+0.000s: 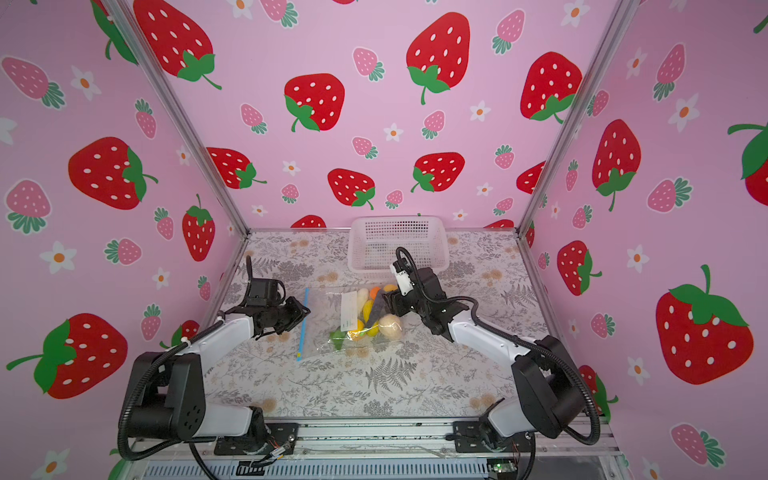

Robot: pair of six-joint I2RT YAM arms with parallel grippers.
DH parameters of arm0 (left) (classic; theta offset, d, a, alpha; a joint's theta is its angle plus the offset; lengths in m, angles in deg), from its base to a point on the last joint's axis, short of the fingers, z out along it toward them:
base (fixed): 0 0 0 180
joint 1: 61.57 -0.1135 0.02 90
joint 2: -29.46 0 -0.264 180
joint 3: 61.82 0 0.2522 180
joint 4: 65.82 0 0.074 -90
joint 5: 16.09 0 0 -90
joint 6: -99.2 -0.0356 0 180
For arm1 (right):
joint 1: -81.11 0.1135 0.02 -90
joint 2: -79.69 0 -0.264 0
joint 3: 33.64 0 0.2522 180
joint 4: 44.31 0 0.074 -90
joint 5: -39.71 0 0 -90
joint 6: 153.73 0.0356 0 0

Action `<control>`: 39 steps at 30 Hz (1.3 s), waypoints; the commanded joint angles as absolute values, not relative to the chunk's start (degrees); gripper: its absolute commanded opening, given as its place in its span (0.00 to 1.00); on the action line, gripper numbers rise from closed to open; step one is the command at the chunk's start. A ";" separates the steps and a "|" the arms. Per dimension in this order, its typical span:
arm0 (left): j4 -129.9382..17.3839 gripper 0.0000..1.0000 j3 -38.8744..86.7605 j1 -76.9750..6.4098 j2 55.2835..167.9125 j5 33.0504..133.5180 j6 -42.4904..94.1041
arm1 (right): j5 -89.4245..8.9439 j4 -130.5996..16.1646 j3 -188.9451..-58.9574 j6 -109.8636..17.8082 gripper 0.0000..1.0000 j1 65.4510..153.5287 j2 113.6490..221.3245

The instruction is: Place the food in the zip-top bag and seal the zipper

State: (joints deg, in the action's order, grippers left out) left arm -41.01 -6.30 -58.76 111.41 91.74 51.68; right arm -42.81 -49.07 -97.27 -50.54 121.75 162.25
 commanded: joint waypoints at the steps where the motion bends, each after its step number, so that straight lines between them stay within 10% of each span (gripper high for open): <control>1: -43.53 0.36 -6.60 -58.63 113.16 93.26 53.14 | -43.70 -48.15 -97.43 -51.43 0.63 121.37 159.69; 39: -36.85 0.37 -2.12 -60.73 105.01 90.97 48.01 | -53.12 -35.72 -87.43 -54.86 0.71 117.02 149.21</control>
State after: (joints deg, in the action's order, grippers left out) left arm -38.65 -5.82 -60.45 108.52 92.15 50.70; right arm -47.37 -42.39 -89.81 -52.57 118.45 151.72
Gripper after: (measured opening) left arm 0.371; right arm 0.711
